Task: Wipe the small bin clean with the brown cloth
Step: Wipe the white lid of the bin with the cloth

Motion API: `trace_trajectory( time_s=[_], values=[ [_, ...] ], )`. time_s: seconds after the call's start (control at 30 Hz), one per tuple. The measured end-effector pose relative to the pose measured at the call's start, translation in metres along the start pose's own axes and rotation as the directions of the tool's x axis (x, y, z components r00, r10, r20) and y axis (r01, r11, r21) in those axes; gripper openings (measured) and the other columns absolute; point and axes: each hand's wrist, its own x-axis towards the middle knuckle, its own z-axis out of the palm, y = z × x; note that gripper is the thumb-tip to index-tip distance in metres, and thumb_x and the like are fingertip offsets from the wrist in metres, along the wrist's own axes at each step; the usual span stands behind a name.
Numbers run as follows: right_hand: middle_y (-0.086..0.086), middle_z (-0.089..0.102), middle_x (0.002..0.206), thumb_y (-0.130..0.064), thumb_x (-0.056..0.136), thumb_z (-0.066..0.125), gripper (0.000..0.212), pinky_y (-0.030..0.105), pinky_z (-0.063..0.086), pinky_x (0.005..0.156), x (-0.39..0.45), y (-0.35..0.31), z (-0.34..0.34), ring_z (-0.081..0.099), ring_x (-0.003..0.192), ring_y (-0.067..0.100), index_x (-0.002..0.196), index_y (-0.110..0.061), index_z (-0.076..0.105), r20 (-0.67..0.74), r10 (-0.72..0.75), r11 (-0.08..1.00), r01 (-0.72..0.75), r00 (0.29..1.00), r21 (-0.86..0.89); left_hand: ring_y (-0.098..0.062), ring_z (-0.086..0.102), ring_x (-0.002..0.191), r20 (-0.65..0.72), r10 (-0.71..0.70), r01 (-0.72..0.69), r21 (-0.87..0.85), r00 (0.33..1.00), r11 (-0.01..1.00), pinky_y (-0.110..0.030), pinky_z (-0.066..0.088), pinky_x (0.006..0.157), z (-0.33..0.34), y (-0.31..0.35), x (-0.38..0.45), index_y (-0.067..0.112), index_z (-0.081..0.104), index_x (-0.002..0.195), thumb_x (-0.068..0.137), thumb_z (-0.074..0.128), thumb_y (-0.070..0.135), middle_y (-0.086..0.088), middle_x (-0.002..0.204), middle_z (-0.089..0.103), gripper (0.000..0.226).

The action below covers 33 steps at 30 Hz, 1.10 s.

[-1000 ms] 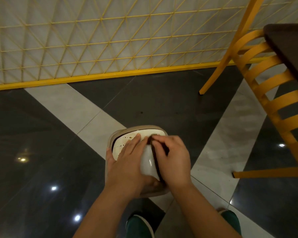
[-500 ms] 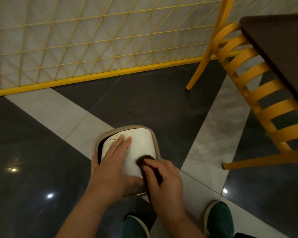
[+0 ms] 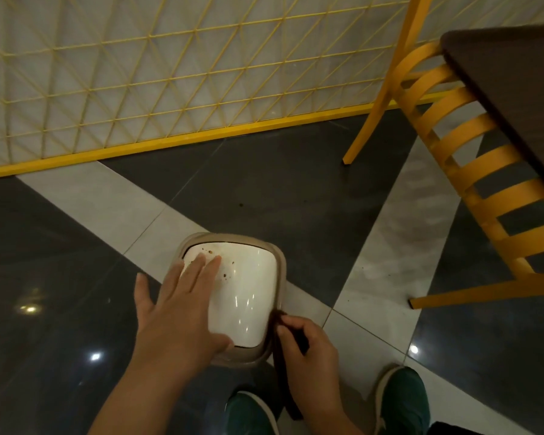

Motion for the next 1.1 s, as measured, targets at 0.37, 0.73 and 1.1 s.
trace_trajectory(
  time_s=[0.37,0.73,1.1],
  values=[
    [-0.022,0.061,0.102,-0.031,0.09,0.06,0.015,0.013,0.047,0.083,0.044,-0.062,0.016,0.057,0.096,-0.007,0.095,-0.045,0.063,-0.064,-0.102,0.979,0.111,0.993,0.17,-0.009,-0.001,0.147,-0.002,-0.077,0.077,-0.019,0.997,0.997,-0.059,-0.026,0.106,-0.001,0.002,0.0,0.043,0.016,0.147,0.071,0.059,0.071,0.022,0.154,0.023,0.092],
    [-0.021,0.061,0.1,-0.028,0.087,0.061,0.015,0.021,0.05,0.086,-0.02,-0.006,0.034,0.058,0.098,0.001,0.095,-0.041,0.06,-0.159,-0.187,0.971,0.207,0.969,0.123,-0.01,0.03,0.14,0.037,-0.069,0.076,-0.241,0.997,0.968,-0.046,-0.016,0.115,0.005,0.004,0.007,0.038,0.018,0.145,0.071,0.076,0.048,0.013,0.151,0.03,0.094],
    [-0.02,0.063,0.095,-0.024,0.094,0.055,0.015,0.032,0.054,0.088,0.009,-0.018,0.029,0.059,0.091,-0.001,0.092,-0.039,0.057,-0.103,0.029,0.976,-0.006,0.994,0.216,-0.012,0.032,0.139,0.046,-0.061,0.072,-0.28,0.997,0.957,-0.051,-0.012,0.116,0.006,0.002,0.007,0.038,0.018,0.145,0.071,0.076,0.049,0.013,0.151,0.029,0.095]
  ],
)
